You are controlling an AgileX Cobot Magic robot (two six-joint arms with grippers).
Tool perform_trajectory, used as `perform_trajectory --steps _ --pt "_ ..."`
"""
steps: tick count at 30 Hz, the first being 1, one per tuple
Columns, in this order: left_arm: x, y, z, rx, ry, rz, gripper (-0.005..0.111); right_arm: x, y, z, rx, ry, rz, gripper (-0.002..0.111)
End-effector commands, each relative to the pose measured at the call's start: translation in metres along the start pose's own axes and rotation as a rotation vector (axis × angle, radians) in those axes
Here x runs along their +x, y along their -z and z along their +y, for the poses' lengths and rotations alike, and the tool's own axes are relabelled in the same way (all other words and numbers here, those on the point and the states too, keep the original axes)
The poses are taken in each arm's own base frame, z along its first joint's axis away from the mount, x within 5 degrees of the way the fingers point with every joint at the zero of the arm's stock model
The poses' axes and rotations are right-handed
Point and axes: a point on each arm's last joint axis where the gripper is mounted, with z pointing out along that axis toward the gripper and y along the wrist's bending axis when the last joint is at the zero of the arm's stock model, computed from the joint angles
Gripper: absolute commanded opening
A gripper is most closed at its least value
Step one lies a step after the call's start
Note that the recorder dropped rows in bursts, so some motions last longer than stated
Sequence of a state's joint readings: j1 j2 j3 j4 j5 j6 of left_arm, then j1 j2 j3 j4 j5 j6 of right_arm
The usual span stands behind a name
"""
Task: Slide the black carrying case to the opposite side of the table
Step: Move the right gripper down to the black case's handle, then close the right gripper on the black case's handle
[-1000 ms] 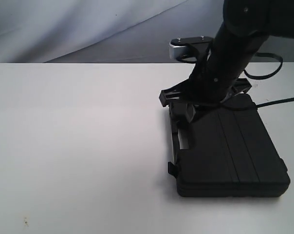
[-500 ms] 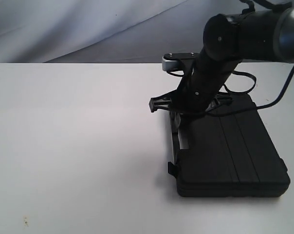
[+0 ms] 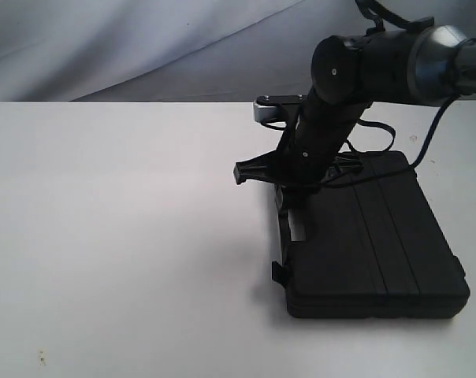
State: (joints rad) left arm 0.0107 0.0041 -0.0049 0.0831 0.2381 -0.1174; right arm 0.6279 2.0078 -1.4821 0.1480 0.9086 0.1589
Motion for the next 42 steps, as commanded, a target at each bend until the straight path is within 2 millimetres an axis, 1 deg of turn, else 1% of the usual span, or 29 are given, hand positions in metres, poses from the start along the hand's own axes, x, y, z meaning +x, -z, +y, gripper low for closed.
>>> perform_trajectory --steps 1,2,4,6,10,12,17,21,25,26,28,35,38,39,42 --pt "0.001 0.000 0.000 0.005 -0.003 -0.005 0.000 -0.001 0.001 0.000 0.007 0.007 0.004 0.000" --pt "0.001 0.000 0.000 0.005 -0.001 -0.005 0.000 -0.001 0.000 0.000 0.008 0.007 0.006 0.001" --pt "0.001 0.000 0.000 0.005 -0.001 -0.005 0.000 -0.001 -0.004 0.000 0.009 0.006 0.010 0.007" --pt "0.001 0.000 0.000 0.005 -0.001 -0.005 0.000 -0.001 -0.008 -0.001 0.011 0.005 0.014 0.016" --pt "0.001 0.000 0.000 0.005 -0.001 -0.005 0.000 -0.003 -0.008 0.000 0.008 0.005 -0.001 0.031" --pt "0.001 0.000 0.000 0.005 -0.001 -0.005 0.000 -0.003 -0.008 0.000 0.007 -0.002 -0.009 0.035" --pt "0.001 0.000 0.000 0.005 -0.004 -0.005 0.000 -0.008 -0.008 -0.001 0.012 -0.069 -0.063 0.035" --pt "0.001 0.000 0.000 0.005 -0.001 -0.005 0.000 -0.005 -0.008 -0.004 0.065 -0.060 -0.035 0.035" --pt "0.001 0.000 0.000 0.005 -0.001 -0.005 0.000 -0.003 -0.010 0.008 0.076 -0.039 -0.051 0.035" --pt "0.001 0.000 0.000 0.005 -0.001 -0.005 0.000 -0.003 -0.010 0.009 0.104 -0.036 -0.067 0.035" --pt "0.001 0.000 0.000 0.005 -0.001 -0.005 0.000 -0.003 -0.010 0.010 0.133 -0.043 -0.077 0.035" --pt "0.001 0.000 0.000 0.005 -0.003 -0.005 0.000 -0.003 -0.010 0.009 0.139 -0.051 -0.074 0.035" --pt "0.001 0.000 0.000 0.005 -0.003 -0.005 0.000 -0.002 -0.015 0.009 0.144 -0.055 -0.055 0.035" --pt "0.001 0.000 0.000 0.005 -0.003 -0.005 0.000 -0.001 -0.021 0.008 0.152 -0.056 -0.034 0.035" --pt "0.001 0.000 0.000 0.005 0.000 -0.005 0.000 0.001 -0.033 0.006 0.162 -0.069 -0.003 0.035"
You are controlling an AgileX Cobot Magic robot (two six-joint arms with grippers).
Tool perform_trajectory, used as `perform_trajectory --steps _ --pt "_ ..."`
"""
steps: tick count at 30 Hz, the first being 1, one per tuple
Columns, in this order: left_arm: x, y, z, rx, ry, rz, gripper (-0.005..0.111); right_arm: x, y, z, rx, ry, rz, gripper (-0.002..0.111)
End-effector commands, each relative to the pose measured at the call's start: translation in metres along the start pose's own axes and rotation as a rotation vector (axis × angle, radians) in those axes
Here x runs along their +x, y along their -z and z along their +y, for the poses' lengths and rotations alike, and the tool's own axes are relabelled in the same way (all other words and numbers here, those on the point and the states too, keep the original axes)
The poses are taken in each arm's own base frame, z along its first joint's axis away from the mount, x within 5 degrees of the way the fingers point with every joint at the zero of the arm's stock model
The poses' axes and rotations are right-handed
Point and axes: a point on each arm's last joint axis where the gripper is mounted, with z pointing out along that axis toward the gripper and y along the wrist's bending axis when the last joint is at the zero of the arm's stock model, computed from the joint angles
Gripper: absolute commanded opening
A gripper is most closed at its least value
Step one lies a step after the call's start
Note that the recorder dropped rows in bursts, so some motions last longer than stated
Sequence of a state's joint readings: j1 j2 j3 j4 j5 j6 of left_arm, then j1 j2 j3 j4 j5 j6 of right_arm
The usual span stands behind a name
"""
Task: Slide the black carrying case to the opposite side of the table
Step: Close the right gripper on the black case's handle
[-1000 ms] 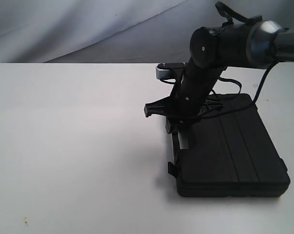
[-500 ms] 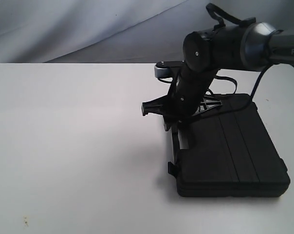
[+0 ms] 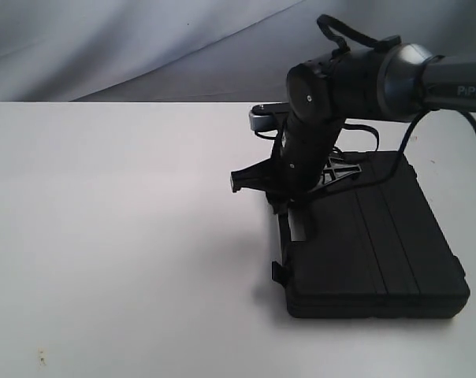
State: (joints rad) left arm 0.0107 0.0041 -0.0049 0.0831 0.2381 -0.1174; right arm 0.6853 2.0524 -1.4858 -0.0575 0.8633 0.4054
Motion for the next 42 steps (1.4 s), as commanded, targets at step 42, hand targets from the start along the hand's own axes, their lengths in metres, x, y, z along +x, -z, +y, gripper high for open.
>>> perform_trajectory --steps 42 --pt "0.001 0.000 0.000 0.005 -0.003 -0.005 0.000 0.000 -0.041 0.009 -0.056 -0.090 0.018 0.008"
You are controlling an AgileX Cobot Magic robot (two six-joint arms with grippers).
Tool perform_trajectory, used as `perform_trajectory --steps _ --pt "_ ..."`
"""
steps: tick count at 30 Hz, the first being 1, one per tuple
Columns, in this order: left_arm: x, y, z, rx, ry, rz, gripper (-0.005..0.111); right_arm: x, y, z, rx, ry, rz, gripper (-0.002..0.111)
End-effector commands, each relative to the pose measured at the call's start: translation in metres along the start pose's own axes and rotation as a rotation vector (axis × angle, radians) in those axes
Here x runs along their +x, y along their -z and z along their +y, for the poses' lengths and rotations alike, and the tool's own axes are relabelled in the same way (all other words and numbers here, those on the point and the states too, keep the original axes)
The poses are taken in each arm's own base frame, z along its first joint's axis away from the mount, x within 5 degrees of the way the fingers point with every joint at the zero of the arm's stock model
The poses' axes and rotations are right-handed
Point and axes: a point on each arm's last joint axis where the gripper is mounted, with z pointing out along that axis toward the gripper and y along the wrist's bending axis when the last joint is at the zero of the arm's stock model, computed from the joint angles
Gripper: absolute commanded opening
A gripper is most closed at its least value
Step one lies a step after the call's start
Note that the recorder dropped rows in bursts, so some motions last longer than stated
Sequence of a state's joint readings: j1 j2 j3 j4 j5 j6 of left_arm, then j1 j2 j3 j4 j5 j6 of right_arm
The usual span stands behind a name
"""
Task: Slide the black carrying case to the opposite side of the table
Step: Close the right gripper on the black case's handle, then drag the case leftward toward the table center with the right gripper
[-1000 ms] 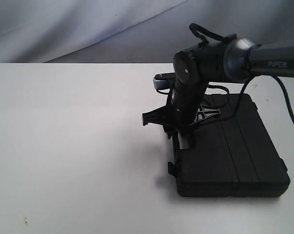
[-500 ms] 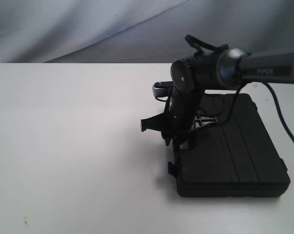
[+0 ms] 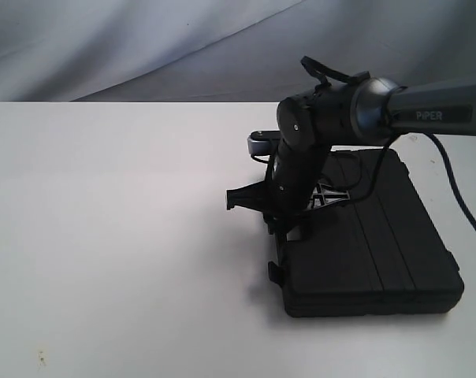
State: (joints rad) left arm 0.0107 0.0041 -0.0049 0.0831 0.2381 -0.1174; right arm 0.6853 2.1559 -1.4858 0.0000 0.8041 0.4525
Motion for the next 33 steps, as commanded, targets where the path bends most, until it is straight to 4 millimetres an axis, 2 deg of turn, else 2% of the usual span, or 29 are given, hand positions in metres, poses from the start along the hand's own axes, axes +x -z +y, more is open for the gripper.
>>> perform_trajectory --steps 1,2,6,16,25,29,33 --pt "0.001 0.000 0.000 0.005 -0.003 -0.005 0.000 -0.004 0.002 0.005 -0.037 -0.006 -0.039 0.005" --pt "0.001 0.000 0.000 0.005 -0.003 -0.005 0.000 -0.004 0.002 0.005 -0.042 -0.011 -0.039 0.001" --pt "0.001 0.000 0.000 0.005 -0.001 -0.005 0.000 -0.003 0.002 0.012 -0.077 -0.021 -0.054 0.000" --pt "0.001 0.000 0.000 0.005 -0.001 -0.005 0.000 0.006 0.006 0.055 -0.193 0.006 -0.159 0.000" --pt "0.001 0.000 0.000 0.005 -0.003 -0.005 0.000 0.010 0.006 0.069 -0.223 -0.014 -0.178 0.000" --pt "0.001 0.000 0.000 0.005 -0.003 -0.005 0.000 0.002 0.018 0.087 -0.256 0.003 -0.200 0.000" --pt "0.001 0.000 0.000 0.005 0.001 -0.005 0.000 -0.009 0.019 0.105 -0.266 0.015 -0.189 0.000"
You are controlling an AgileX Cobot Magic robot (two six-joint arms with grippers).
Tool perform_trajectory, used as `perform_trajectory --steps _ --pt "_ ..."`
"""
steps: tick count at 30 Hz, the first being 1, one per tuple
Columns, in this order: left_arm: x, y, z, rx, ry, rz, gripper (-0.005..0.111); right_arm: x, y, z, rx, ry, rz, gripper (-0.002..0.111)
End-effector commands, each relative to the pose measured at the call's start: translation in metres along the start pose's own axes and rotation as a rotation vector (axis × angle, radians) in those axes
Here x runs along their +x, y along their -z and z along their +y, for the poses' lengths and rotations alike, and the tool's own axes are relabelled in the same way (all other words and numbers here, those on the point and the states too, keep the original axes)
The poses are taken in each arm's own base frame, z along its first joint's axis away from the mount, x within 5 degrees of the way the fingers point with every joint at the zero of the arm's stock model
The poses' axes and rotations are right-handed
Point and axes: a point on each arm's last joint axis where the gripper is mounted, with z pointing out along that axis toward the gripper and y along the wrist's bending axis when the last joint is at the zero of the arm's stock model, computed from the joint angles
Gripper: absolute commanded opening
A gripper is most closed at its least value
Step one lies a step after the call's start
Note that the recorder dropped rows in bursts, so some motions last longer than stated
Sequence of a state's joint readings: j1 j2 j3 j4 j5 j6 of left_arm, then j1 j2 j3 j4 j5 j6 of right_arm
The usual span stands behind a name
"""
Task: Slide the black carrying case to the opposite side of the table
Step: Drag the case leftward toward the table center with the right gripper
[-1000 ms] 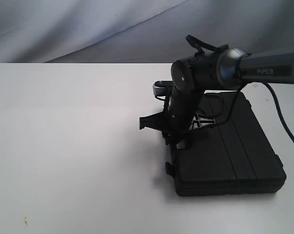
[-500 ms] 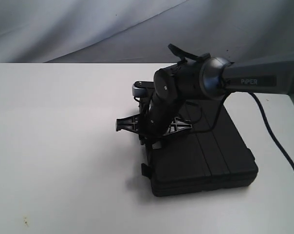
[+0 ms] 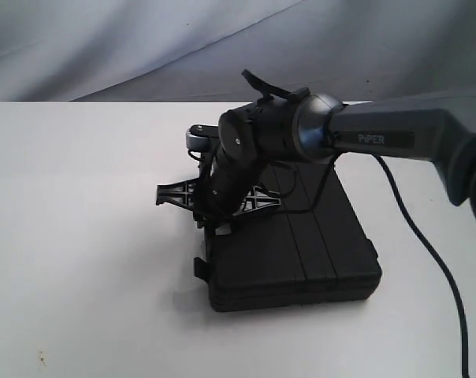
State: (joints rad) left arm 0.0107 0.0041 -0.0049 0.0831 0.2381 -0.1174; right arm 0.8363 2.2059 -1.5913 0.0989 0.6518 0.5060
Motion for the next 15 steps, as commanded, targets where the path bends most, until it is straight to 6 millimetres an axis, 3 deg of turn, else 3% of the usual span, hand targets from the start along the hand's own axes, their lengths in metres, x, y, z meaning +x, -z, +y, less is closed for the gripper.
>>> perform_trajectory --steps 1,8,15 --pt "0.001 0.000 0.000 0.005 0.001 -0.005 0.000 -0.018 0.005 0.029 -0.072 -0.007 -0.054 0.000" --pt "0.001 0.000 0.000 0.005 0.001 -0.005 0.000 -0.021 -0.016 0.037 -0.059 -0.031 -0.037 0.000" --pt "0.001 0.000 0.000 0.005 -0.003 -0.005 0.000 -0.026 -0.017 0.030 0.025 -0.017 -0.095 0.000"
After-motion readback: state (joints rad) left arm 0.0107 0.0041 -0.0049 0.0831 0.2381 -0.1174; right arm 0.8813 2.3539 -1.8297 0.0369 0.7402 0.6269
